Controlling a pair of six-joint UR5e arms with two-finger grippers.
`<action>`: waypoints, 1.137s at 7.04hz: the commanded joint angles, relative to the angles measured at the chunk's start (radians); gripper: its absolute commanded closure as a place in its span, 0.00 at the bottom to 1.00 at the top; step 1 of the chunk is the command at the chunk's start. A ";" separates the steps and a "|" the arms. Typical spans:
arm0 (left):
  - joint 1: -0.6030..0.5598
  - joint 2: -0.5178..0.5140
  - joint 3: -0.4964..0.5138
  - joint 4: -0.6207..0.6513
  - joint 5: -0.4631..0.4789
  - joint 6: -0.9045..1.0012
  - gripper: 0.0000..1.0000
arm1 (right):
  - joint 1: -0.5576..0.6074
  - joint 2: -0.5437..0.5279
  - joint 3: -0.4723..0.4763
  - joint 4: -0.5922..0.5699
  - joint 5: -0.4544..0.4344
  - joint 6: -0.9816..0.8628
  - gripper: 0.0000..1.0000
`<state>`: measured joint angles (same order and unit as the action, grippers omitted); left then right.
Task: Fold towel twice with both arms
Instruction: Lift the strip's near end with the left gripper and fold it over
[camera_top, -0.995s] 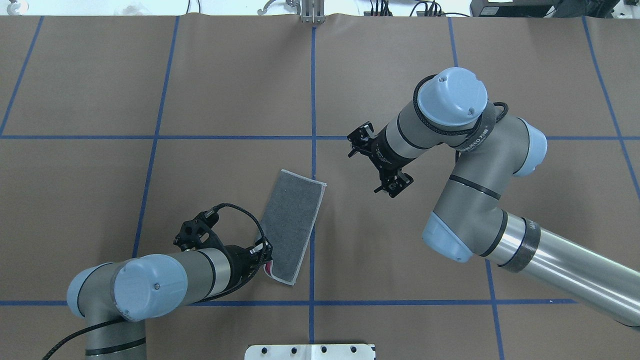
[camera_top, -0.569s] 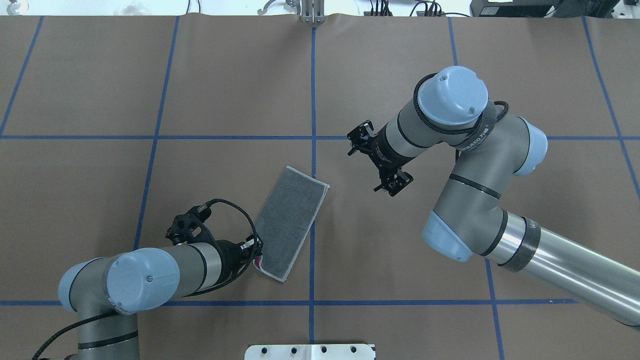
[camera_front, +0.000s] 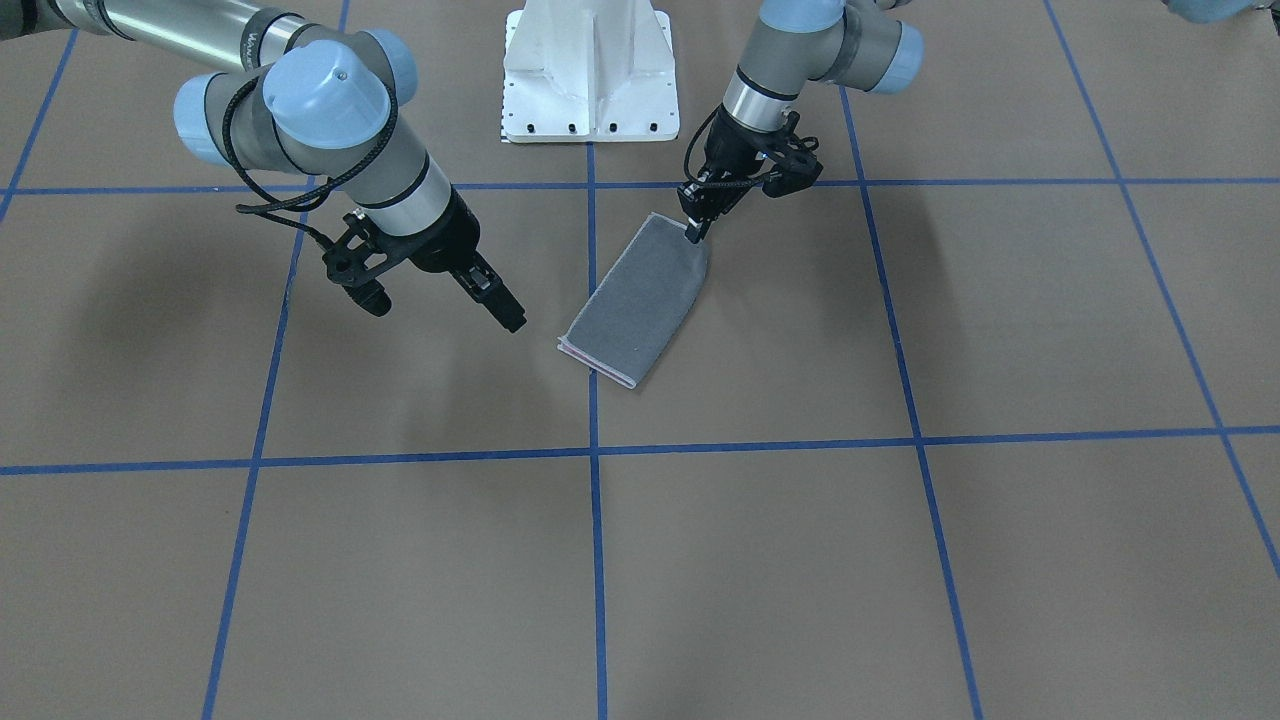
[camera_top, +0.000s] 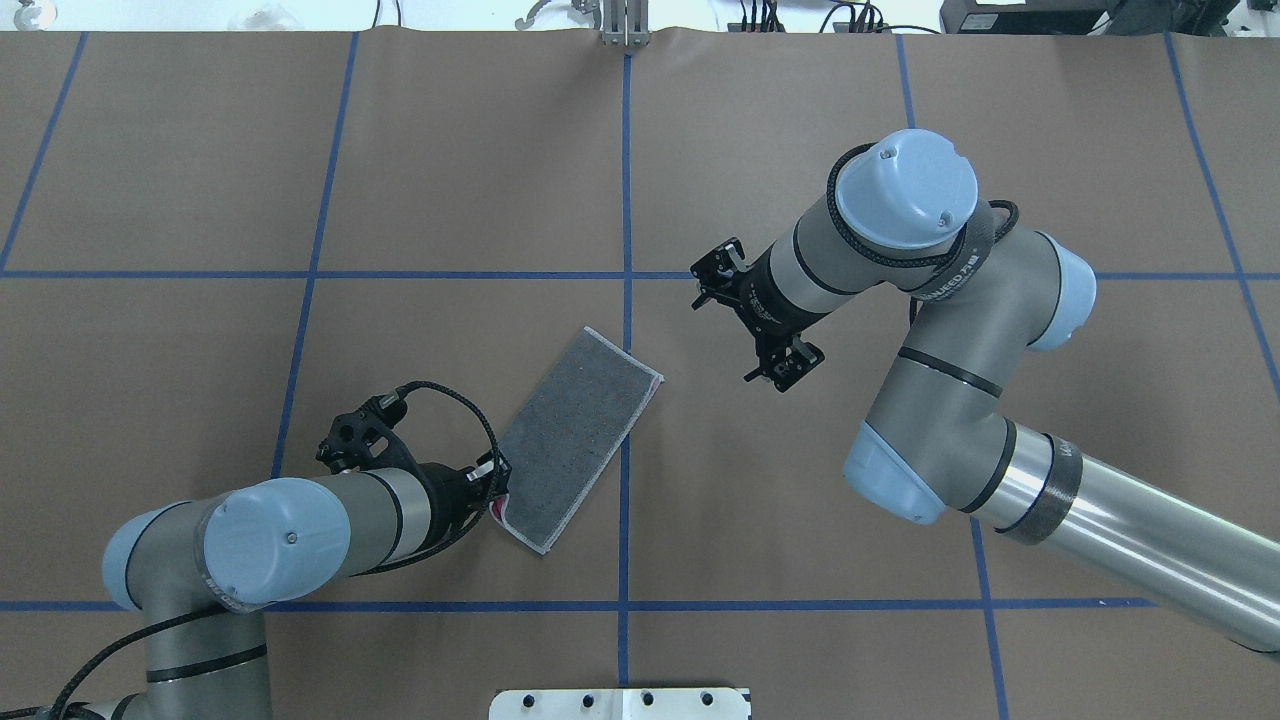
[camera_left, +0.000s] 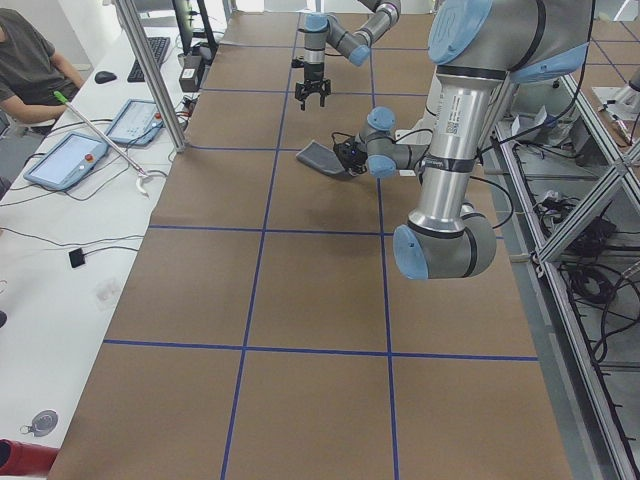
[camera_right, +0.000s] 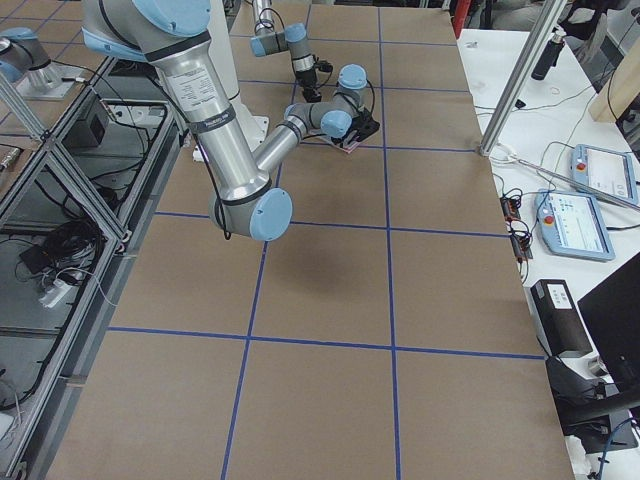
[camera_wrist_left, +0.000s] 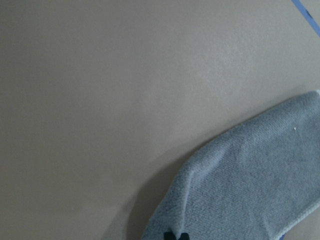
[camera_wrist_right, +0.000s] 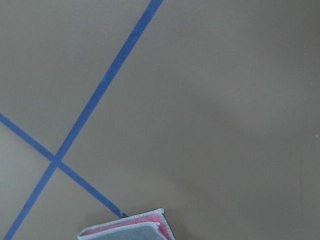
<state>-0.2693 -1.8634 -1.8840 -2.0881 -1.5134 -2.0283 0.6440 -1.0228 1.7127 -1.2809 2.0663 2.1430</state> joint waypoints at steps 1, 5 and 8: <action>0.007 -0.043 0.002 0.054 0.005 -0.004 1.00 | 0.009 -0.005 0.001 0.000 0.002 -0.002 0.00; -0.072 -0.288 0.122 0.175 0.005 0.000 1.00 | 0.140 -0.089 -0.007 -0.002 0.081 -0.207 0.00; -0.161 -0.391 0.229 0.169 -0.002 0.002 1.00 | 0.148 -0.095 -0.012 -0.002 0.081 -0.219 0.00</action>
<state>-0.3936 -2.2299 -1.6854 -1.9159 -1.5121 -2.0276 0.7889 -1.1162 1.7025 -1.2824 2.1470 1.9279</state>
